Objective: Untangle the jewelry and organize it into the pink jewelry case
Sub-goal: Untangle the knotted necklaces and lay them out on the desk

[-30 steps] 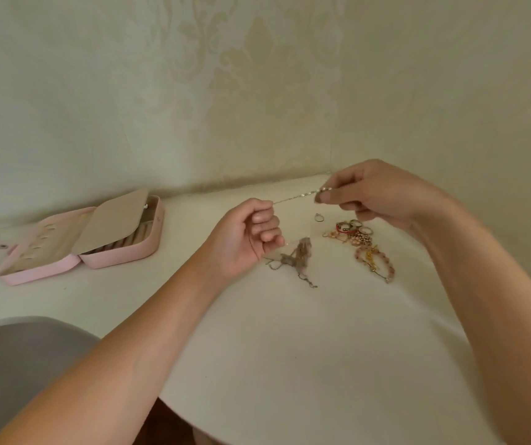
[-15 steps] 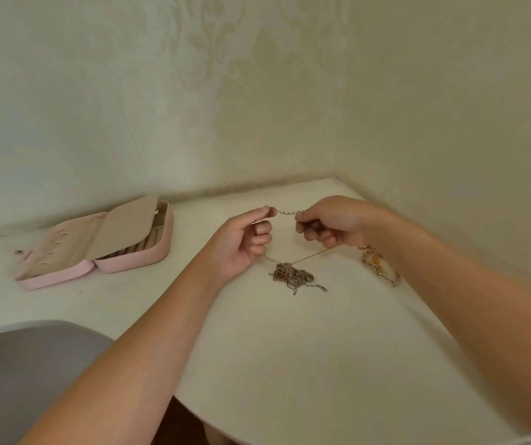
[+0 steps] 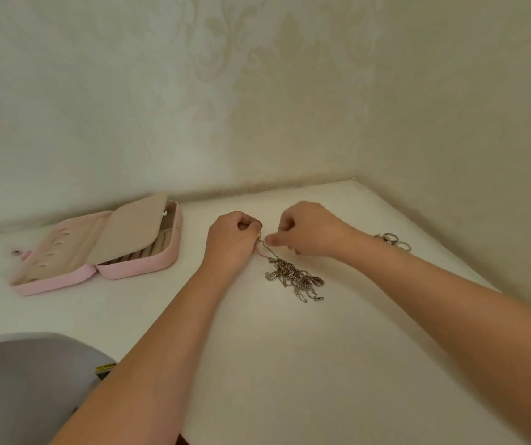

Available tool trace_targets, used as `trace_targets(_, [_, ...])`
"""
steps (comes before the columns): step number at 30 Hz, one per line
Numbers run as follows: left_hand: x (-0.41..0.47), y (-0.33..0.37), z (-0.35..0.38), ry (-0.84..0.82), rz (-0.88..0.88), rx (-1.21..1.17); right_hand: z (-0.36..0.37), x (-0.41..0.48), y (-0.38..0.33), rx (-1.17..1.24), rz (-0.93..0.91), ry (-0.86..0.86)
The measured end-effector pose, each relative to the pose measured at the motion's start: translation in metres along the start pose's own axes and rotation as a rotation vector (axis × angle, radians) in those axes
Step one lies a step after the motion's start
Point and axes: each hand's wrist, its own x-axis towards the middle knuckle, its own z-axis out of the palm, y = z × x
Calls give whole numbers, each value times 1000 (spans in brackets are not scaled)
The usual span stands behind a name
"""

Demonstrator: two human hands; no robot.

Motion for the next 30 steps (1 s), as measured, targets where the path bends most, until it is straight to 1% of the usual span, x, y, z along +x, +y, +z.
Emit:
trace_targets(2, [0,0,-1,20,0,39,12,-17,-7,-80,20,-57])
trace_targets(4, [-2,0,-3,31,-5,65,21,-25,-9,-124,31,-22])
trace_targets(6, [-5,-1,-6,52,4,104,22,-28,-10,-113,49,6])
trace_targets(9, [-7,-6,-11,107,-7,142,12,-34,-8,-66,85,5])
trace_targets(12, [-6,-10,-14,146,-16,174,2,-44,2,-79,120,24])
trace_targets(15, [-3,-13,-19,160,-33,155,-10,-56,16,-132,168,60])
trace_targets(18, [1,-12,-22,129,-88,94,-18,-63,23,-144,175,32])
trace_targets(19, [3,-11,-23,116,-141,9,-19,-64,25,-134,160,21])
trace_targets(20, [4,-8,-24,92,-224,-150,-19,-64,25,-131,143,19])
trace_targets(22, [2,1,-29,7,-410,-555,-16,-64,23,-157,106,56])
trace_targets(24, [0,7,-35,-107,-530,-837,-13,-62,24,-115,58,111])
trace_targets(25, [-2,9,-36,-157,-571,-926,-13,-60,26,-59,35,126])
trace_targets(27, [-4,11,-36,-221,-616,-1031,-14,-59,26,60,-12,138])
trace_targets(30, [-4,14,-39,-312,-612,-1192,-14,-56,28,188,-57,167])
